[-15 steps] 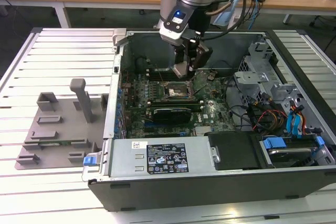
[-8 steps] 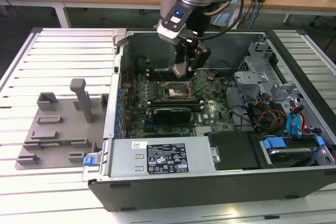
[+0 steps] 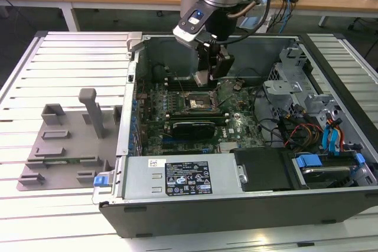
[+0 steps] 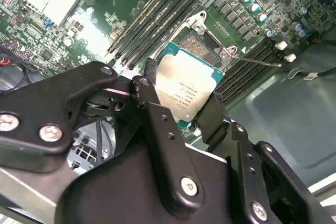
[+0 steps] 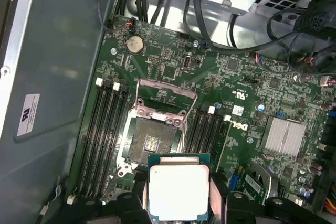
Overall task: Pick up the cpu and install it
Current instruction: 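Place the cpu into insertion slot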
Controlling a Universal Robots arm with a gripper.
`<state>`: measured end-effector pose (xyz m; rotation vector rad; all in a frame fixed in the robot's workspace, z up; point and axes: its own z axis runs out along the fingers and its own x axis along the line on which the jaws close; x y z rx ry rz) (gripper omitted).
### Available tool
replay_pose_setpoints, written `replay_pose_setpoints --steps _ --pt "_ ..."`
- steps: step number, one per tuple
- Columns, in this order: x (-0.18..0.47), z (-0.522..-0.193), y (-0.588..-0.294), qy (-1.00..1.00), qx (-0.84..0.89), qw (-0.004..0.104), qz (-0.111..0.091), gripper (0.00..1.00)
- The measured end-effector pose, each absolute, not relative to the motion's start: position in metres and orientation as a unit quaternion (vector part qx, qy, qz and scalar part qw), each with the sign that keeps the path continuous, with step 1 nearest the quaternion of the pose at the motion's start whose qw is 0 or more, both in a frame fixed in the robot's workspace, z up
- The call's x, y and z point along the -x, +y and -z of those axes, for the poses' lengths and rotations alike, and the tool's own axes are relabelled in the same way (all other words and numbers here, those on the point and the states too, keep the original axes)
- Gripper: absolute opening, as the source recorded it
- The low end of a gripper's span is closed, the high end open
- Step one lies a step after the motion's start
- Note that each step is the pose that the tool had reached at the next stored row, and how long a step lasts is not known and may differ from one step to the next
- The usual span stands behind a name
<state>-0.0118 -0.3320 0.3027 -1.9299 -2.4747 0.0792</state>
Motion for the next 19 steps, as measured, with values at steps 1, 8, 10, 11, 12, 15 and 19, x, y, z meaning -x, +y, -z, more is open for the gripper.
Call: replay_pose_setpoints --steps 1,8,10,11,12,15,19 --pt "0.0118 -0.3028 -0.332 -0.785 0.619 0.001 -0.025 0.55" --pt "0.0118 -0.3026 -0.332 -0.763 0.646 0.001 -0.026 0.55" --pt "0.0118 -0.3026 -0.332 -0.758 0.651 0.002 -0.026 0.55" --pt "0.0118 -0.3026 -0.332 -0.753 0.657 0.002 -0.026 0.55" --pt "0.0118 -0.3026 -0.332 -0.749 0.662 0.002 -0.026 0.55" --pt "0.0118 -0.3025 -0.332 -0.716 0.698 0.003 -0.026 0.55" --pt "0.0118 -0.3001 -0.332 -0.708 0.706 0.003 -0.027 0.55"
